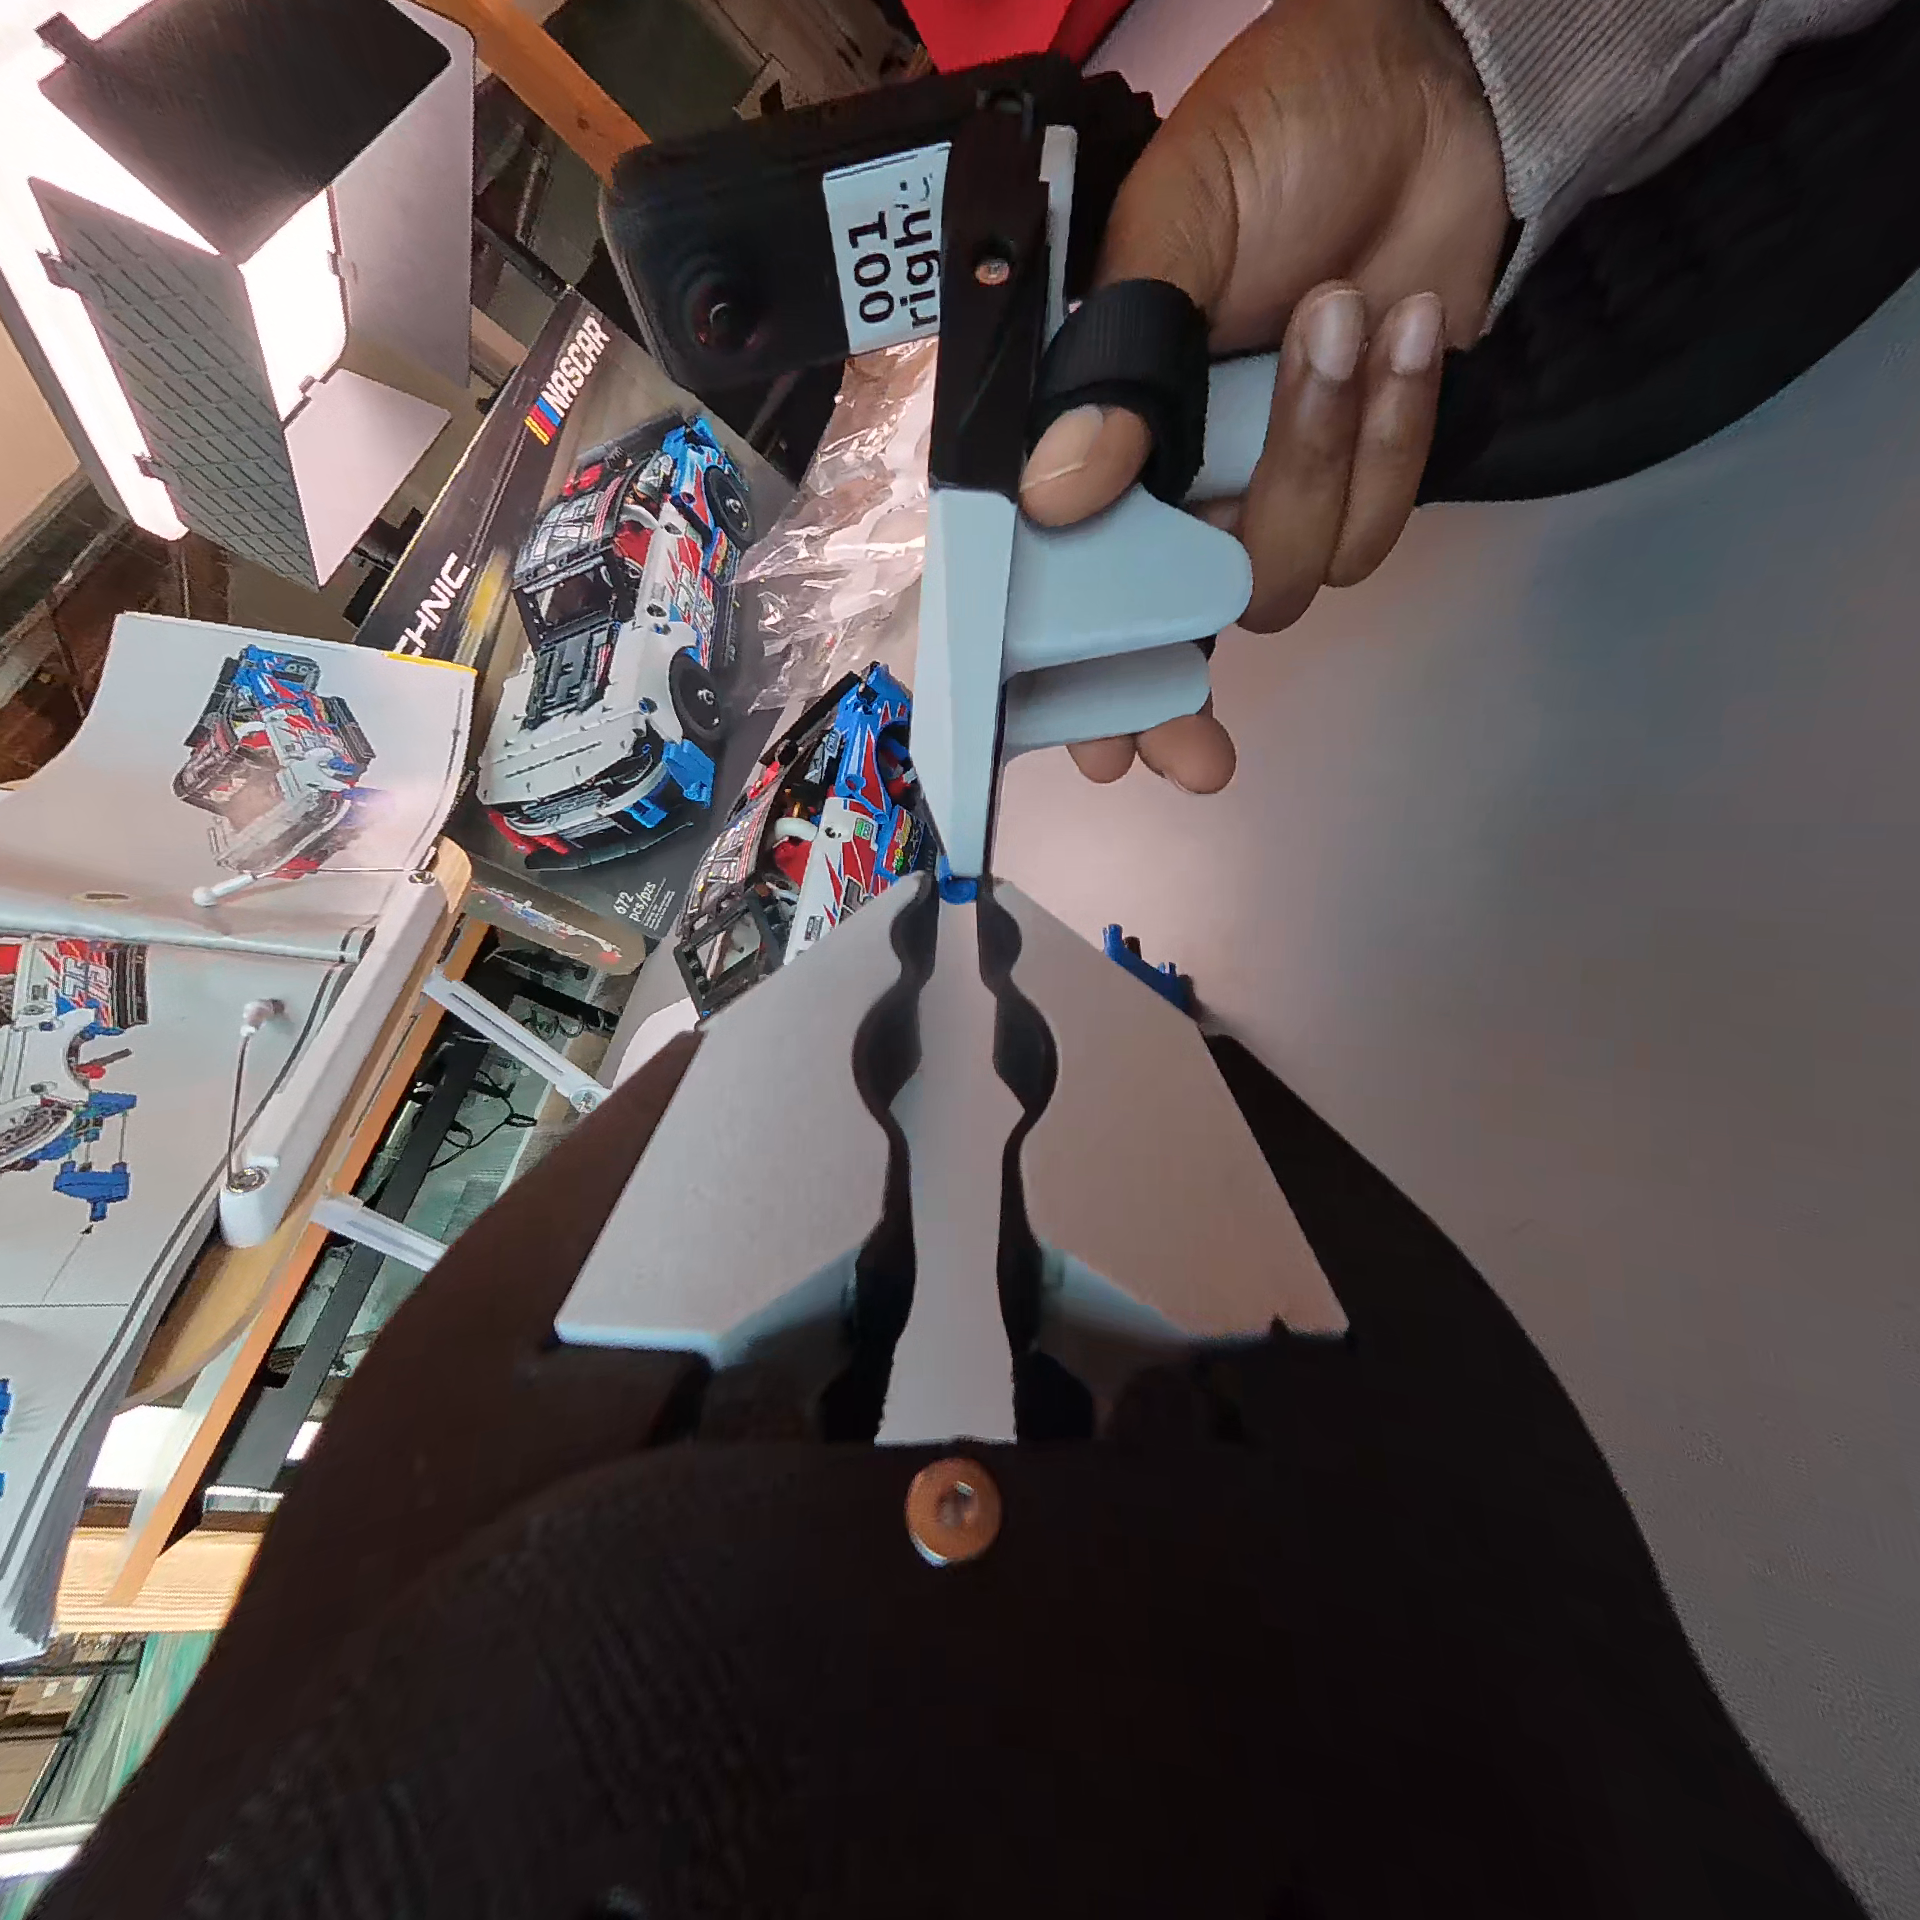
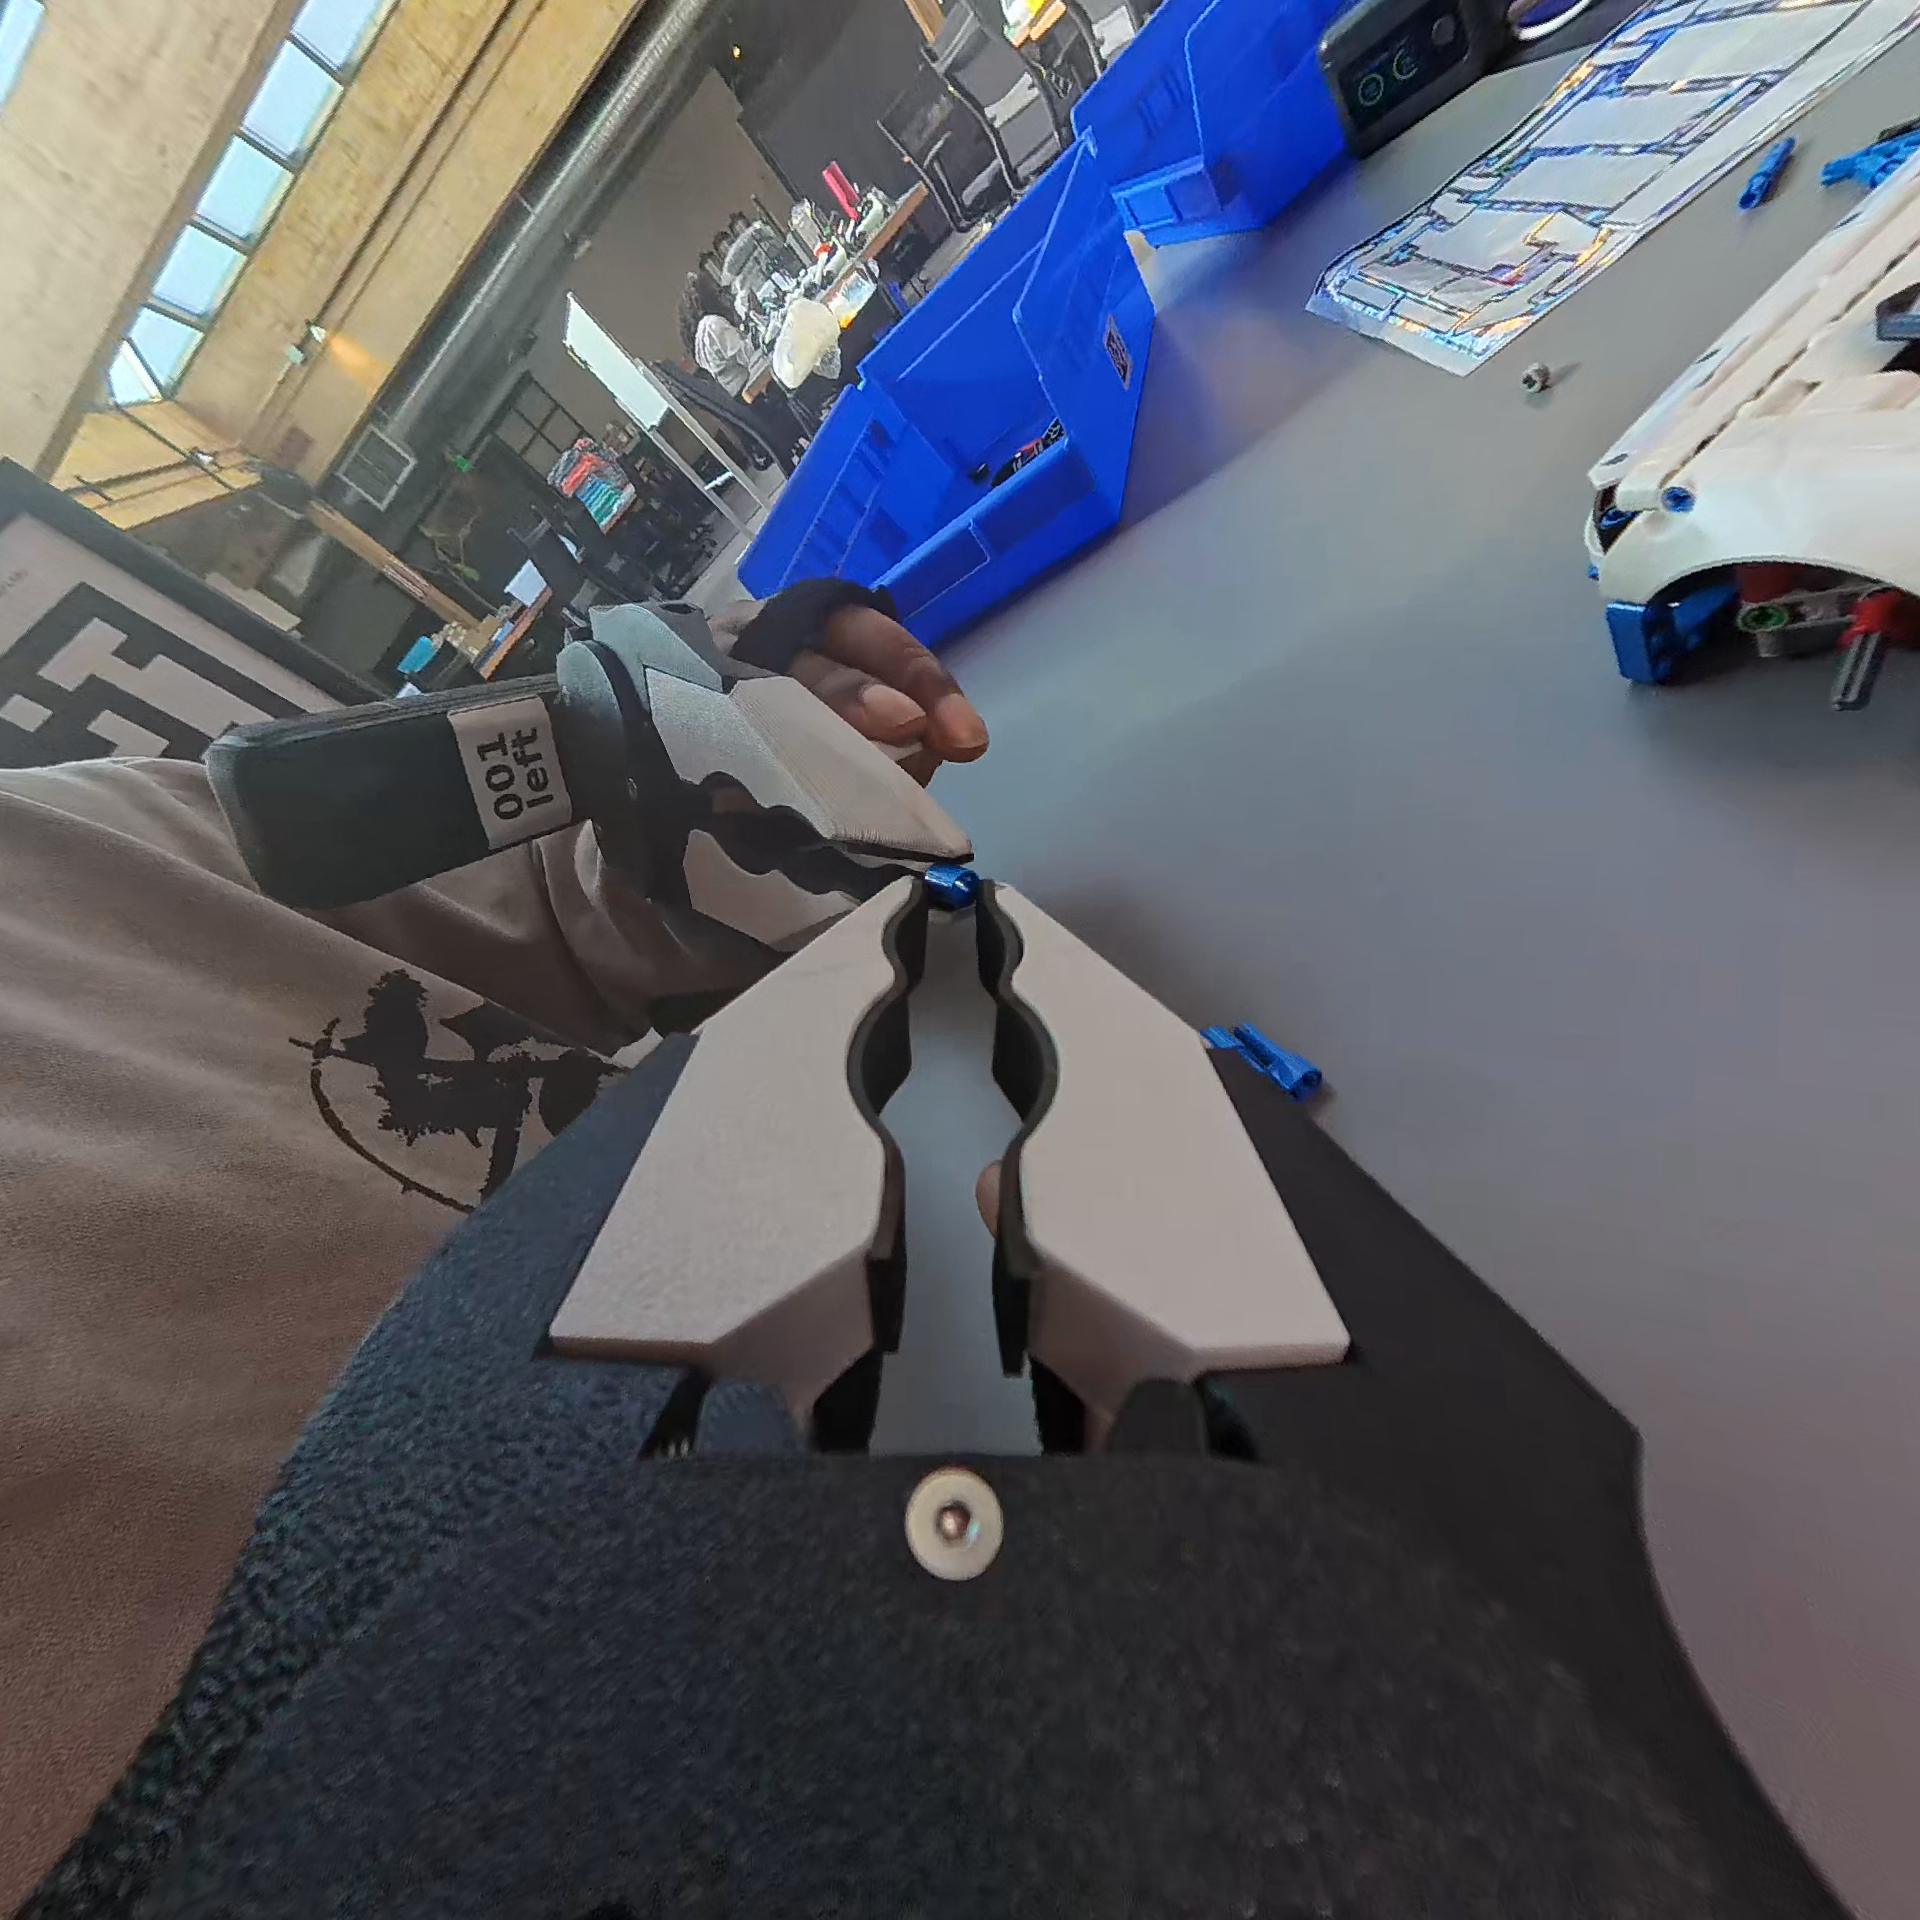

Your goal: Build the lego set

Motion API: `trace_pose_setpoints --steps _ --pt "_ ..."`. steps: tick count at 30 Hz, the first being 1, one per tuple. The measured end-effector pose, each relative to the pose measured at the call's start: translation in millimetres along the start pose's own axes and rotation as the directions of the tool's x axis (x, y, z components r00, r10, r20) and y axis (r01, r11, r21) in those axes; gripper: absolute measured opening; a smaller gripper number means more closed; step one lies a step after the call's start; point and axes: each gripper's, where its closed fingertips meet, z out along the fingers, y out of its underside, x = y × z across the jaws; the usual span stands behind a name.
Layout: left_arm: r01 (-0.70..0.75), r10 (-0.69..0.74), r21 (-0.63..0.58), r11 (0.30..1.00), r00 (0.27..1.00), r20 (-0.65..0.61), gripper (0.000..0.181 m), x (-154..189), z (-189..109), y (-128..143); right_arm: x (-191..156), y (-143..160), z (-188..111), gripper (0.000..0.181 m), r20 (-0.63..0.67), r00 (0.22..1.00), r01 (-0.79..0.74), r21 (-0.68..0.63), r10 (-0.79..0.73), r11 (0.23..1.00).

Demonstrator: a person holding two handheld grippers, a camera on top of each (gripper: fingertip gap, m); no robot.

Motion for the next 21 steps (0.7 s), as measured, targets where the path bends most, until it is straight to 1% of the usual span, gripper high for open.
trace_pose_setpoints --steps 2,3,4,5,6,7,8,9,10,11,12,14,16,19,20,21 --pt "0.03 -0.03 0.011 0.999 0.999 -0.01 0.005 -0.4 -0.3 -0.5 -2.4 -2.1 -0.7 0.007 0.015 0.999 0.03 0.013 -0.03 0.999" --pt "0.091 -0.091 0.033 0.995 0.996 -0.019 0.005 -2.7 -1.1 -2.5 -6.0 -5.0 -2.4 0.01 0.039 0.998 0.051 0.022 -0.052 0.998" --pt "0.188 -0.186 0.049 0.981 0.982 -0.04 0.005 -6.0 -1.6 -2.7 -10.7 -8.4 -5.4 0.021 0.07 0.993 0.093 0.023 -0.094 0.995" --pt "0.299 -0.295 0.06 0.952 0.953 -0.069 0.005 -9.9 -2.1 -0.8 -12.1 -9.6 -10.1 0.027 0.08 0.98 0.184 0.006 -0.184 0.983" --pt "0.408 -0.4 0.07 0.91 0.91 -0.113 0.005 -13.2 -3.1 1.5 -6.9 -8.1 -15.7 0.027 0.055 0.952 0.304 -0.033 -0.302 0.952" --pt "0.518 -0.502 0.056 0.853 0.846 -0.182 0.005 -12.9 -4.0 4.7 5.3 -4.9 -21.1 0.026 0.002 0.901 0.431 -0.093 -0.433 0.897" --pt "0.621 -0.596 0.024 0.783 0.762 -0.252 0.005 -10.9 -4.4 7.9 20.9 1.4 -26.0 0.026 -0.039 0.827 0.546 -0.181 -0.561 0.818" --pt "0.699 -0.665 -0.005 0.715 0.679 -0.311 0.004 -8.6 -5.0 9.9 35.7 11.6 -30.0 0.026 -0.038 0.746 0.63 -0.282 -0.665 0.723" --pt "0.753 -0.711 -0.035 0.658 0.605 -0.358 0.004 -5.8 -5.6 11.5 48.1 22.6 -32.1 0.027 -0.011 0.683 0.676 -0.367 -0.73 0.639" --pt "0.786 -0.739 -0.054 0.616 0.553 -0.385 0.005 -4.1 -5.7 12.8 58.0 30.3 -31.5 0.028 0.011 0.648 0.693 -0.424 -0.762 0.583" --pt "0.805 -0.754 -0.06 0.59 0.524 -0.396 0.004 -3.8 -5.3 13.9 63.4 36.8 -28.4 0.029 0.041 0.636 0.698 -0.456 -0.77 0.552" --pt "0.814 -0.768 -0.089 0.575 0.498 -0.402 0.004 -0.7 -4.4 17.3 66.8 44.2 -18.7 0.03 0.093 0.637 0.703 -0.478 -0.765 0.527" --pt "0.809 -0.766 -0.095 0.58 0.502 -0.402 0.004 0.1 -4.9 18.7 67.9 47.4 -9.3 0.032 0.139 0.623 0.717 -0.494 -0.769 0.492" --pt "0.803 -0.767 -0.109 0.586 0.506 -0.395 0.004 0.8 -5.2 22.2 75.8 51.5 -0.1 0.033 0.177 0.604 0.714 -0.553 -0.777 0.429" --pt "0.804 -0.769 -0.114 0.584 0.502 -0.395 0.004 1.0 -5.2 23.2 75.9 51.8 2.1 0.026 0.185 0.602 0.714 -0.56 -0.777 0.42" --pt "0.804 -0.772 -0.121 0.582 0.499 -0.394 0.004 1.6 -5.1 24.6 75.5 52.7 3.0 0.012 0.193 0.603 0.712 -0.568 -0.774 0.413"
